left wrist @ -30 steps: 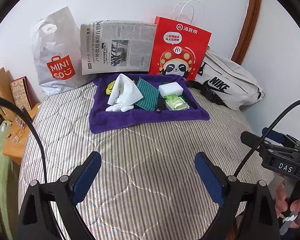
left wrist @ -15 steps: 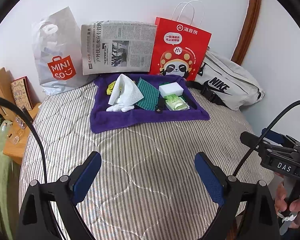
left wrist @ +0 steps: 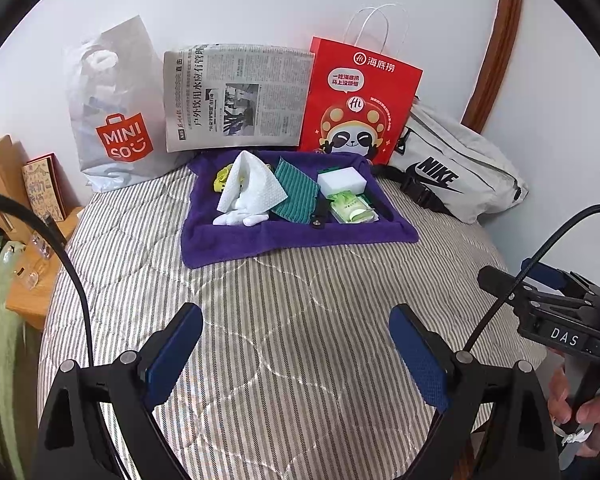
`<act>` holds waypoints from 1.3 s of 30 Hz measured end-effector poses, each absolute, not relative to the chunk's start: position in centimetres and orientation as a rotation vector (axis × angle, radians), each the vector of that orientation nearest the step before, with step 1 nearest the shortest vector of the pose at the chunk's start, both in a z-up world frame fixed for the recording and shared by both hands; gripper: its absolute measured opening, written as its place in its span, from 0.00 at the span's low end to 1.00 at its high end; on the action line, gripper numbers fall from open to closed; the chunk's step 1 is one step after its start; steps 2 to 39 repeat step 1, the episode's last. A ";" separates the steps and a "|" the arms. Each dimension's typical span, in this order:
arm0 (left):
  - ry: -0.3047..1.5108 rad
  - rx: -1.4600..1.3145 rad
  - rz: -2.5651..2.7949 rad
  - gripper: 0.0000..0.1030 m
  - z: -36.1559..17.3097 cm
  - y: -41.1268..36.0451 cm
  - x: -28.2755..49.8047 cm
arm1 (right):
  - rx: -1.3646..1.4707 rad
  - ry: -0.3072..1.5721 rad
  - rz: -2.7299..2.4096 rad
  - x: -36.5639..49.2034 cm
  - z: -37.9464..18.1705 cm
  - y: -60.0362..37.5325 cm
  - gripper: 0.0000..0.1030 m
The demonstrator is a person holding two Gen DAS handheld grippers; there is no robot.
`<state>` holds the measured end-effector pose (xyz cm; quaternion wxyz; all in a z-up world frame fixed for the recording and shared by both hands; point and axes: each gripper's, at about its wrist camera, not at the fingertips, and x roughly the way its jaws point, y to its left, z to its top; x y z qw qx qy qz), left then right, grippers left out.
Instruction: Organize soft objects
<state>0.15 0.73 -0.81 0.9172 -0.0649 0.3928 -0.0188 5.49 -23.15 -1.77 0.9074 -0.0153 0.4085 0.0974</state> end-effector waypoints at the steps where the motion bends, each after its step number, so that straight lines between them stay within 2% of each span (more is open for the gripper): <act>1: 0.808 -0.133 -0.037 0.92 -0.8 0.7 0.2 | -0.033 0.844 0.202 5.6 -1.8 -23.1 0.92; 39: 0.808 -0.133 -0.037 0.92 -0.8 0.7 0.2 | -0.033 0.844 0.202 5.6 -1.8 -23.1 0.92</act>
